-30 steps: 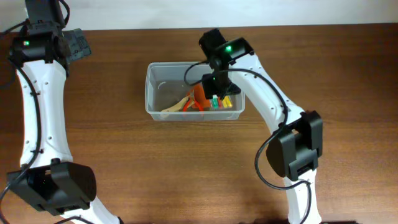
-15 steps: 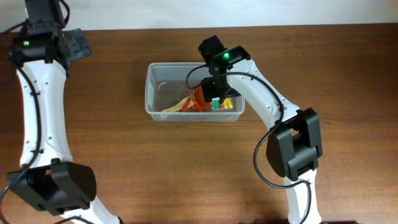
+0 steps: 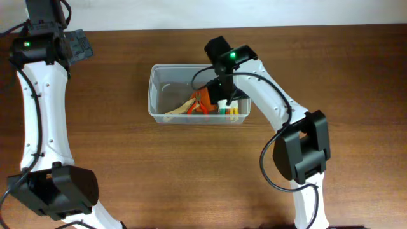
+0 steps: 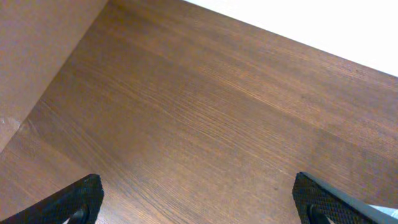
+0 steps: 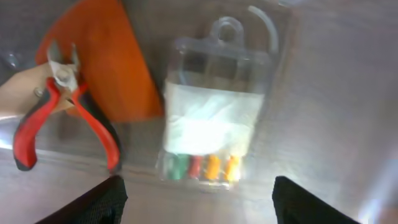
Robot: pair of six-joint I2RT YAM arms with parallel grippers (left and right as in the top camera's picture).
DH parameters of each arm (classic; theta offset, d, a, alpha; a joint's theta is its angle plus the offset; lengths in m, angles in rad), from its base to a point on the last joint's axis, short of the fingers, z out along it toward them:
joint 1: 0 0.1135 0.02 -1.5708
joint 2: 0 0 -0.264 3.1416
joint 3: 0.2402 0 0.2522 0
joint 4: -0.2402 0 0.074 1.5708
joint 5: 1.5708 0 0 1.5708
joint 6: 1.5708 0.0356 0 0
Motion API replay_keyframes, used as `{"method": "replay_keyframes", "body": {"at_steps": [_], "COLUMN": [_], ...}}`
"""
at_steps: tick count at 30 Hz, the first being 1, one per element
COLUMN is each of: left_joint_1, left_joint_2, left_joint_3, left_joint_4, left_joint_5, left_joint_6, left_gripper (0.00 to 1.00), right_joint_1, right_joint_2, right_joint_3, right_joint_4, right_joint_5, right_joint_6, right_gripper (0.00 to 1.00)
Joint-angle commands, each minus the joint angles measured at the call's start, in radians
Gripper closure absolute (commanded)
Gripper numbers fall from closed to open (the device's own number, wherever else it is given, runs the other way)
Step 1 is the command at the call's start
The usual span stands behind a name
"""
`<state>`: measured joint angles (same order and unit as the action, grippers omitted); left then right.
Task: Pack container
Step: 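Release the plug pack and lift the right gripper away, then lower the right gripper onto the orange socket rail and grasp it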
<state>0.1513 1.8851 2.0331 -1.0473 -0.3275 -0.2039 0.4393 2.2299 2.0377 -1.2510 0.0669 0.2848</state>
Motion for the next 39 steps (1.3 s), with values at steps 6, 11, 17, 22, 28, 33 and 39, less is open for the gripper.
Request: {"method": "replay_keyframes", "body": {"at_steps": [6,11,17,22,28,33,39], "left_joint_1": [0.002,0.002,0.002,0.002,0.002,0.002,0.002], "left_joint_2": [-0.009,-0.009,-0.009,-0.009,-0.009,-0.009,-0.009], "left_joint_3": [0.007,0.007,0.007,0.007,0.007,0.007,0.007], "left_joint_4": [0.002,0.002,0.002,0.002,0.002,0.002,0.002], "left_joint_5": [-0.009,-0.009,-0.009,-0.009,-0.009,-0.009,-0.009], "left_joint_6": [-0.013,-0.012,-0.012,-0.013,-0.012,-0.012,-0.012], "left_gripper": [0.01,0.01,0.01,0.01,0.01,0.01,0.01], "right_joint_1": [-0.262,-0.447,-0.611,-0.699,-0.716,-0.718,-0.718], "right_joint_2": [-0.013,-0.016,-0.088,-0.167,-0.171,-0.171,-0.174], "right_joint_3": [0.421,0.554,0.576,0.571,0.501,0.347,0.219], "right_joint_4": [-0.274,-0.377,-0.448,-0.448,-0.447,-0.399,-0.342], "right_joint_5": [0.024,0.024,0.021,0.032,0.050,0.088,0.088], "right_joint_6": [-0.013,-0.118,-0.150,-0.184,-0.184,-0.175,-0.172], "right_gripper": [0.18,0.12,0.10,0.09,0.08,0.05,0.03]}}
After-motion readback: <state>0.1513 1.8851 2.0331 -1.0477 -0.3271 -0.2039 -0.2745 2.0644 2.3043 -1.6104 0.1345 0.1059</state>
